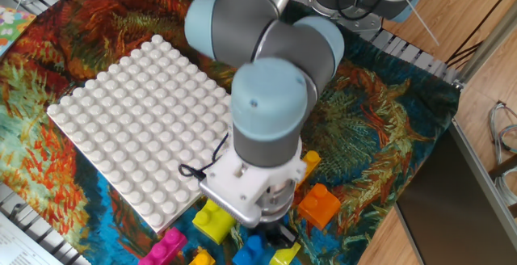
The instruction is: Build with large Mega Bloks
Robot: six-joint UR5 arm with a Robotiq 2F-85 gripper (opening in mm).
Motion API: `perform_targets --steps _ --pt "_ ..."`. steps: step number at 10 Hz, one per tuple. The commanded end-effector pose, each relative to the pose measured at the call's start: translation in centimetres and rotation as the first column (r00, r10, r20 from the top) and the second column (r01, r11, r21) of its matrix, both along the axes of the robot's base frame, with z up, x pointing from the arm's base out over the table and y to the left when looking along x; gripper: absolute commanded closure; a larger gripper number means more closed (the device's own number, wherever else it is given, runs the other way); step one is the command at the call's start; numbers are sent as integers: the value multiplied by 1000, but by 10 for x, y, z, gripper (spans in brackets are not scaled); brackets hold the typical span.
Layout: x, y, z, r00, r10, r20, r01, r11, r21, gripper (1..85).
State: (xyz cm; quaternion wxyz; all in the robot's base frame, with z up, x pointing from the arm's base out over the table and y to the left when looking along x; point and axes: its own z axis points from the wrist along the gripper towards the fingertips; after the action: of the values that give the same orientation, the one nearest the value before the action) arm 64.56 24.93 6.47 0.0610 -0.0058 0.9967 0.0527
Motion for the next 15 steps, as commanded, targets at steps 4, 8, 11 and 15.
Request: perform_targets --steps 4,8,11,15 --pt "-10 -10 21 998 -59 -16 59 998 -10 843" --pt "-15 -19 29 999 -32 -32 32 999 -23 843" --pt "-28 -66 47 998 36 -52 -38 999 -30 843" --pt "-16 -68 48 998 -66 -11 66 998 -26 843"
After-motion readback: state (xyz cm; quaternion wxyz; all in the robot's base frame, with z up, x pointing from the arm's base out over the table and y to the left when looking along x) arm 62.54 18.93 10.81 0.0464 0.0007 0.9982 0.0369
